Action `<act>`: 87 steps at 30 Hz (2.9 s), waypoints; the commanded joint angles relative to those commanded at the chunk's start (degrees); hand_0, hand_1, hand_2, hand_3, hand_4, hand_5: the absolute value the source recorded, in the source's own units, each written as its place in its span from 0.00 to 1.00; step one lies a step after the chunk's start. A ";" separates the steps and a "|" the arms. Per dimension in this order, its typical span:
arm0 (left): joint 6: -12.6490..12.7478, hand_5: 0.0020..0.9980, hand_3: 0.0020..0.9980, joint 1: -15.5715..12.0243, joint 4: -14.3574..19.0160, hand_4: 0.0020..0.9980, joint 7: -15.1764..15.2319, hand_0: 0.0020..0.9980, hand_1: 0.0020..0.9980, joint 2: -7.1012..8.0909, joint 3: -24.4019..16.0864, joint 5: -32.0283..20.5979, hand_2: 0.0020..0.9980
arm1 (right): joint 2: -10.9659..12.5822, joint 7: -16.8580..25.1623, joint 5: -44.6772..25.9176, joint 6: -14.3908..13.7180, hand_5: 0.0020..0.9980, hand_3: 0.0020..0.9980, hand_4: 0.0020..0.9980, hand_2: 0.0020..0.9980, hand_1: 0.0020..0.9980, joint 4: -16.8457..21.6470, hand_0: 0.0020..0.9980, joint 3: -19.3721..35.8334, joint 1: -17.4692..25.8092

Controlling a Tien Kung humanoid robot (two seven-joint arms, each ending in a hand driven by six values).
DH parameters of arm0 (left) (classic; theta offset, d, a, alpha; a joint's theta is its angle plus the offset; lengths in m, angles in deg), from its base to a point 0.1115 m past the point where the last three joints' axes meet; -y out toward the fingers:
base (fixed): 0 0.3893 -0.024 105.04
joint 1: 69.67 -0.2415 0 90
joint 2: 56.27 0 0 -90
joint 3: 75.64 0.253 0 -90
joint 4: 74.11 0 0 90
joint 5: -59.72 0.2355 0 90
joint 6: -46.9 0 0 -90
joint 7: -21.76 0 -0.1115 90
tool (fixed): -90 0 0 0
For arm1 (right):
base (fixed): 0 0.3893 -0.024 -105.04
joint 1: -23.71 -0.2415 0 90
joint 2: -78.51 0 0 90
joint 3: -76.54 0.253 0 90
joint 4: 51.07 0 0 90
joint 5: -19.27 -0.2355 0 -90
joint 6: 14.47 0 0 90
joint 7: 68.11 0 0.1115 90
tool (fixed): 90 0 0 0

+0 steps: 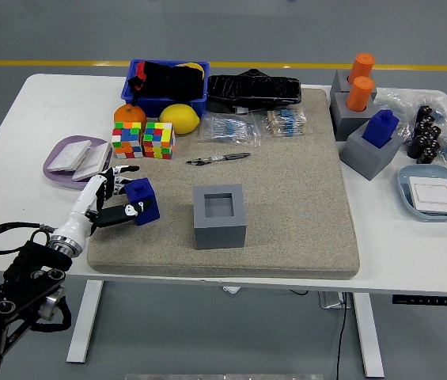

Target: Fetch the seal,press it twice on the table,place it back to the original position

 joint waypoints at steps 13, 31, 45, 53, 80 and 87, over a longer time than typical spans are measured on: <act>0.60 0.00 0.75 0.79 3.09 0.64 0.37 0.64 0.45 0.28 -0.75 0.72 0.41 | -0.03 0.06 -0.09 -0.01 0.47 0.65 0.83 0.67 0.70 0.03 0.79 0.00 0.06; 0.75 0.00 0.75 4.25 18.34 0.65 -1.80 0.64 0.45 2.59 -1.24 4.00 0.41 | 0.10 0.01 -0.05 -0.03 0.47 0.66 0.83 0.67 0.70 -0.03 0.79 0.20 -0.06; 0.17 0.00 0.75 7.65 21.86 0.65 -2.95 0.63 0.45 2.56 5.96 2.64 0.41 | 0.10 0.01 -0.13 0.01 0.47 0.66 0.83 0.67 0.70 -0.05 0.79 0.21 -0.23; 0.36 0.00 0.75 9.11 20.35 0.65 -2.67 0.63 0.45 1.62 9.53 1.30 0.41 | 0.13 0.03 -0.19 0.05 0.47 0.66 0.83 0.67 0.70 -0.03 0.79 -0.01 -0.33; 0.92 0.00 0.75 12.16 14.92 0.65 -1.85 0.63 0.45 0.39 13.96 -0.08 0.41 | 0.06 0.10 -0.30 0.13 0.47 0.66 0.83 0.67 0.70 -0.03 0.79 -0.19 -0.45; 1.03 0.00 0.75 12.45 14.22 0.66 -1.64 0.63 0.45 -0.04 14.51 -0.33 0.41 | 0.06 0.13 -0.29 0.13 0.47 0.66 0.83 0.67 0.70 -0.04 0.79 -0.09 -0.40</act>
